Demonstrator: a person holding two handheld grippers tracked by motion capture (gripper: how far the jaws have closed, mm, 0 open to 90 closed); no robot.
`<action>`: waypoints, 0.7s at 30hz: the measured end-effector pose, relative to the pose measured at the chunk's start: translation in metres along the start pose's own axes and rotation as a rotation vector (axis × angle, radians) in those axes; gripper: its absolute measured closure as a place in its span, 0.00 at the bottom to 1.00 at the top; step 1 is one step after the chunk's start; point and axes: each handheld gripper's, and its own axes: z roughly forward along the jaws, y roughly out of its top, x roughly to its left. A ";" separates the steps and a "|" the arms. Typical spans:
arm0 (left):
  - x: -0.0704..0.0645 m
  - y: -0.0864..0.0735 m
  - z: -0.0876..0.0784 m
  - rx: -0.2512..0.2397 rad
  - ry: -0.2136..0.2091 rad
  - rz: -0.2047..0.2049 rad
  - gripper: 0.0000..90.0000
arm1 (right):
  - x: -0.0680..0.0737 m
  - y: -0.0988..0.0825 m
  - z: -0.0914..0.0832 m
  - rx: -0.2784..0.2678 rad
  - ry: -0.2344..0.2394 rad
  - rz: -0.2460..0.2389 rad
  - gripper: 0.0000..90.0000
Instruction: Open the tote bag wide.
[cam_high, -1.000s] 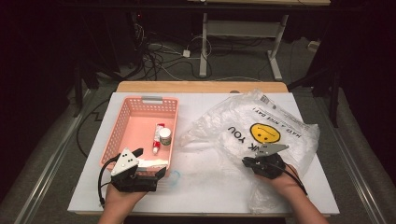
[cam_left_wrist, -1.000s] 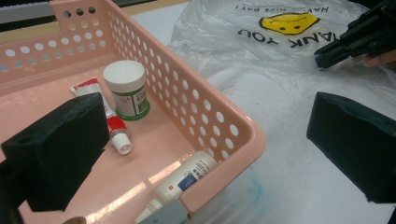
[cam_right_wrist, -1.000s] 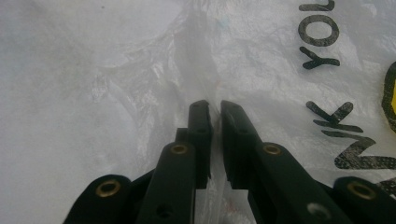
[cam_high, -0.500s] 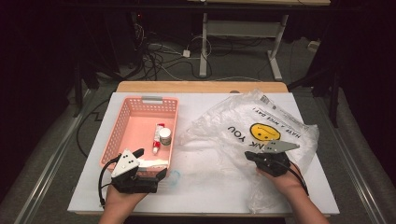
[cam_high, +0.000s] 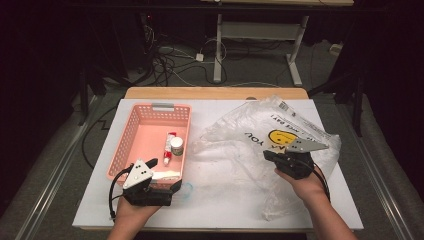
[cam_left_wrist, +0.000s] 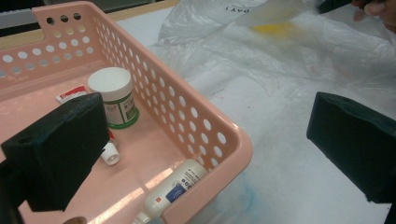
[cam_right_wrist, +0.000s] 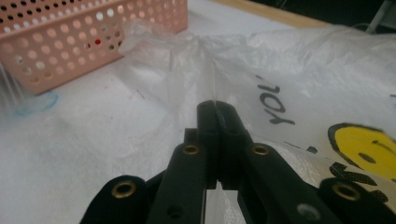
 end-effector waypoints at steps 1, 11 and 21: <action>0.000 0.000 0.000 -0.001 -0.002 0.002 0.00 | 0.000 0.001 -0.002 -0.022 -0.005 0.002 1.00; 0.001 0.001 -0.002 -0.005 0.006 0.006 0.00 | -0.003 -0.004 -0.018 -0.138 -0.062 0.015 1.00; 0.003 0.000 -0.006 -0.011 0.023 -0.009 0.00 | 0.002 0.015 -0.026 -0.216 -0.077 -0.027 1.00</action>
